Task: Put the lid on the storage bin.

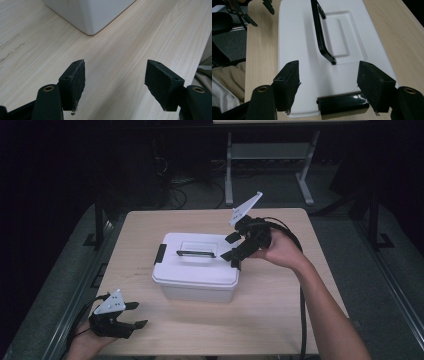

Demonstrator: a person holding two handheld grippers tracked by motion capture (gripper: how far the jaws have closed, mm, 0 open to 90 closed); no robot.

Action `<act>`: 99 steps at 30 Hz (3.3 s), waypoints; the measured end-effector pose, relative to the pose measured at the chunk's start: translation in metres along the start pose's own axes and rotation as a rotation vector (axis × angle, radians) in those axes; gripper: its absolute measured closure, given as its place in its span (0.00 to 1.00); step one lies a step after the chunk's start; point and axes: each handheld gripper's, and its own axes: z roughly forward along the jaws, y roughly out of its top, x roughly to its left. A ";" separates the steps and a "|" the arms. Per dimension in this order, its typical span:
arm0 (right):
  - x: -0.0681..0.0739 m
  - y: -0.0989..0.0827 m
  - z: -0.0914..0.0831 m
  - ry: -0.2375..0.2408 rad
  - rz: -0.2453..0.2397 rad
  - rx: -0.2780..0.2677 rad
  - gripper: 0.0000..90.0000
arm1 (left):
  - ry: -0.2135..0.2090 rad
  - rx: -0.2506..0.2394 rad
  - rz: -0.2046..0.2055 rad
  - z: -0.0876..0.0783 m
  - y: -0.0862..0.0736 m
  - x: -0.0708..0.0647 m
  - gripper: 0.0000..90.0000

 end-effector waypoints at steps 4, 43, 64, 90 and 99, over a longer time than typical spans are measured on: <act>0.000 -0.003 -0.003 -0.002 0.009 -0.002 0.37 | 0.000 0.000 0.001 0.000 0.000 0.000 0.36; -0.003 -0.053 -0.020 -0.028 0.094 -0.013 0.32 | 0.009 0.007 0.001 0.000 -0.001 0.000 0.35; -0.005 -0.091 -0.028 -0.051 0.155 -0.017 0.32 | 0.008 0.010 -0.012 0.001 -0.003 0.002 0.35; -0.003 -0.123 -0.021 -0.041 0.207 -0.020 0.32 | 0.009 0.011 -0.017 0.001 -0.004 0.002 0.35; -0.003 -0.133 -0.019 -0.036 0.221 -0.010 0.32 | 0.005 0.009 -0.017 0.000 -0.004 0.002 0.35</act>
